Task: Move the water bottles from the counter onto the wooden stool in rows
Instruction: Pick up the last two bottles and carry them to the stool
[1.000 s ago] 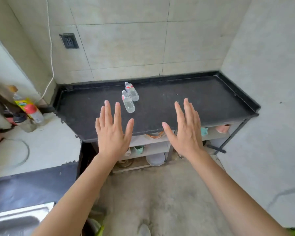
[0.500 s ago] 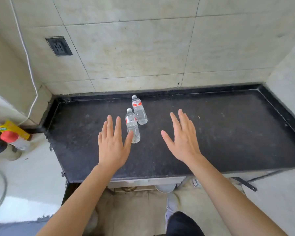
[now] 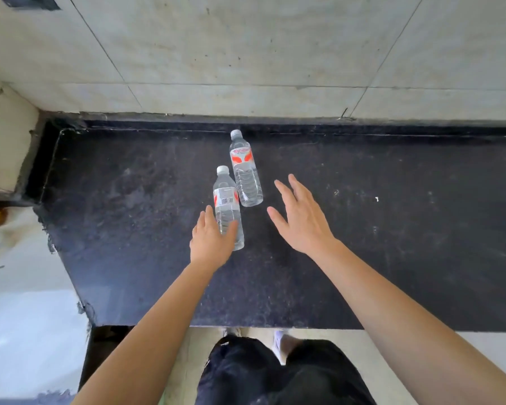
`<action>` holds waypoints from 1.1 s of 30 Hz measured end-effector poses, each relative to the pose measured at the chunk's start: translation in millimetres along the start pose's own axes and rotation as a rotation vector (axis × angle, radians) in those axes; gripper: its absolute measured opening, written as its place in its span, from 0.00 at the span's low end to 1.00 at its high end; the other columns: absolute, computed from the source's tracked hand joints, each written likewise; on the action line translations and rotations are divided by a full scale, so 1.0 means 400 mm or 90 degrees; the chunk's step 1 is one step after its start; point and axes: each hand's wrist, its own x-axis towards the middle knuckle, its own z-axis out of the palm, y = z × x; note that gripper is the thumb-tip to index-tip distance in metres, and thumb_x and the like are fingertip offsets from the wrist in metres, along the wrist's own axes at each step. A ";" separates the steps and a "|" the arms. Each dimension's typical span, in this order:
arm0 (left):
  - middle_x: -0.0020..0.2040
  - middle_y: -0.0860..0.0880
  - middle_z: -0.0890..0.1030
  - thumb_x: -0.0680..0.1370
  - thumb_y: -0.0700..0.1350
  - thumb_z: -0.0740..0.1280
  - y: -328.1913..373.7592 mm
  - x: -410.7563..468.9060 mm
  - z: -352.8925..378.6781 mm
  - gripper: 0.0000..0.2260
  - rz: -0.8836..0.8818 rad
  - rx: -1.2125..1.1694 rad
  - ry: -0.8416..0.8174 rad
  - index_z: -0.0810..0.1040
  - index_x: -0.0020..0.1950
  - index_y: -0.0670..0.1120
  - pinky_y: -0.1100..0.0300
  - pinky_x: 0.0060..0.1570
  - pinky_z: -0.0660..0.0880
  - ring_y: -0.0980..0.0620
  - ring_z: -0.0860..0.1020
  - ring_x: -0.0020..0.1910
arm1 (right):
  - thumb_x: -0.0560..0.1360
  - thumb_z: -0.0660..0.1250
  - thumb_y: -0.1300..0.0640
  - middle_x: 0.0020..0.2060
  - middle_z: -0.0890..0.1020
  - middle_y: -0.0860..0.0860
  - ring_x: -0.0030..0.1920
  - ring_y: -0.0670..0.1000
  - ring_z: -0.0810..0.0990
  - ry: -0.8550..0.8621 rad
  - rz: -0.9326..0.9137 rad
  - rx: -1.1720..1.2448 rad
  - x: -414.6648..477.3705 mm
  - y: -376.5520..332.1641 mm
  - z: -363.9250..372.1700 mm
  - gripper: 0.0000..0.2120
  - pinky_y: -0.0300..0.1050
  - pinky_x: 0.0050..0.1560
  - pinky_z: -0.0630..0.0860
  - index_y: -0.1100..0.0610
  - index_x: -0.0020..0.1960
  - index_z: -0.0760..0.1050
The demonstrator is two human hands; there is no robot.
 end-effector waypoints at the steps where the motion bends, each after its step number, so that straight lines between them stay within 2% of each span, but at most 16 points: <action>1: 0.79 0.45 0.61 0.79 0.62 0.62 0.002 0.029 0.012 0.35 -0.004 -0.009 -0.009 0.54 0.80 0.47 0.40 0.70 0.64 0.40 0.62 0.76 | 0.83 0.57 0.43 0.81 0.52 0.56 0.80 0.57 0.54 -0.006 0.018 0.005 0.007 0.000 0.012 0.31 0.54 0.76 0.62 0.52 0.82 0.54; 4: 0.69 0.46 0.72 0.76 0.60 0.68 0.002 0.076 0.043 0.34 -0.024 -0.040 -0.033 0.57 0.76 0.50 0.42 0.61 0.73 0.42 0.73 0.66 | 0.83 0.58 0.43 0.81 0.52 0.55 0.80 0.56 0.54 -0.029 0.053 0.010 0.035 -0.011 0.045 0.31 0.54 0.74 0.64 0.52 0.82 0.54; 6: 0.64 0.48 0.77 0.76 0.56 0.69 -0.008 0.082 0.048 0.31 -0.028 -0.058 -0.033 0.59 0.74 0.51 0.46 0.55 0.76 0.44 0.77 0.60 | 0.83 0.58 0.43 0.81 0.52 0.55 0.80 0.56 0.55 -0.044 0.058 0.010 0.068 -0.030 0.068 0.31 0.55 0.73 0.66 0.52 0.82 0.53; 11: 0.63 0.48 0.77 0.77 0.53 0.67 -0.079 0.089 0.006 0.27 0.020 0.017 -0.002 0.61 0.74 0.51 0.52 0.49 0.75 0.45 0.79 0.55 | 0.82 0.60 0.43 0.81 0.54 0.57 0.77 0.61 0.60 -0.075 0.082 0.012 0.185 -0.104 0.136 0.31 0.59 0.69 0.69 0.51 0.81 0.53; 14: 0.61 0.48 0.78 0.77 0.53 0.68 -0.136 0.095 -0.032 0.26 -0.010 0.042 0.004 0.63 0.72 0.51 0.55 0.44 0.71 0.45 0.79 0.52 | 0.80 0.63 0.41 0.78 0.59 0.56 0.72 0.61 0.68 -0.066 0.132 0.008 0.250 -0.139 0.184 0.31 0.58 0.63 0.74 0.49 0.78 0.57; 17: 0.60 0.47 0.78 0.75 0.54 0.71 -0.168 0.103 -0.052 0.27 -0.056 0.019 0.017 0.64 0.70 0.49 0.55 0.45 0.70 0.44 0.79 0.53 | 0.77 0.69 0.47 0.71 0.65 0.55 0.63 0.59 0.74 -0.017 0.170 0.056 0.270 -0.139 0.218 0.28 0.54 0.55 0.78 0.51 0.73 0.63; 20: 0.62 0.48 0.77 0.73 0.56 0.74 -0.173 0.115 -0.056 0.31 -0.086 -0.004 0.023 0.64 0.69 0.50 0.54 0.47 0.72 0.45 0.79 0.54 | 0.78 0.69 0.51 0.68 0.67 0.54 0.62 0.58 0.74 0.011 0.170 0.126 0.259 -0.112 0.225 0.26 0.52 0.56 0.77 0.49 0.72 0.64; 23: 0.63 0.48 0.75 0.69 0.58 0.76 -0.163 0.124 -0.051 0.36 -0.106 -0.008 0.015 0.61 0.69 0.52 0.49 0.51 0.78 0.46 0.79 0.56 | 0.79 0.66 0.50 0.71 0.66 0.53 0.63 0.55 0.74 -0.028 0.189 0.225 0.226 -0.077 0.203 0.26 0.51 0.58 0.75 0.47 0.74 0.61; 27: 0.63 0.46 0.75 0.68 0.59 0.77 -0.154 0.131 -0.042 0.38 -0.120 0.001 0.007 0.60 0.69 0.52 0.44 0.55 0.78 0.44 0.77 0.59 | 0.81 0.64 0.51 0.72 0.69 0.53 0.63 0.52 0.75 -0.099 0.232 0.348 0.108 -0.013 0.189 0.25 0.43 0.56 0.71 0.48 0.74 0.57; 30: 0.64 0.45 0.74 0.67 0.58 0.78 -0.151 0.135 -0.034 0.39 -0.119 0.002 0.007 0.59 0.69 0.51 0.41 0.58 0.77 0.42 0.74 0.62 | 0.80 0.65 0.50 0.68 0.72 0.52 0.62 0.53 0.77 -0.106 0.268 0.338 0.007 0.023 0.189 0.24 0.47 0.56 0.75 0.48 0.70 0.58; 33: 0.64 0.45 0.74 0.67 0.59 0.78 -0.140 0.134 -0.022 0.40 -0.114 0.017 0.007 0.59 0.69 0.49 0.42 0.58 0.75 0.41 0.71 0.64 | 0.79 0.64 0.49 0.64 0.76 0.52 0.58 0.55 0.77 -0.071 0.289 0.205 -0.065 0.039 0.194 0.21 0.54 0.55 0.77 0.49 0.68 0.62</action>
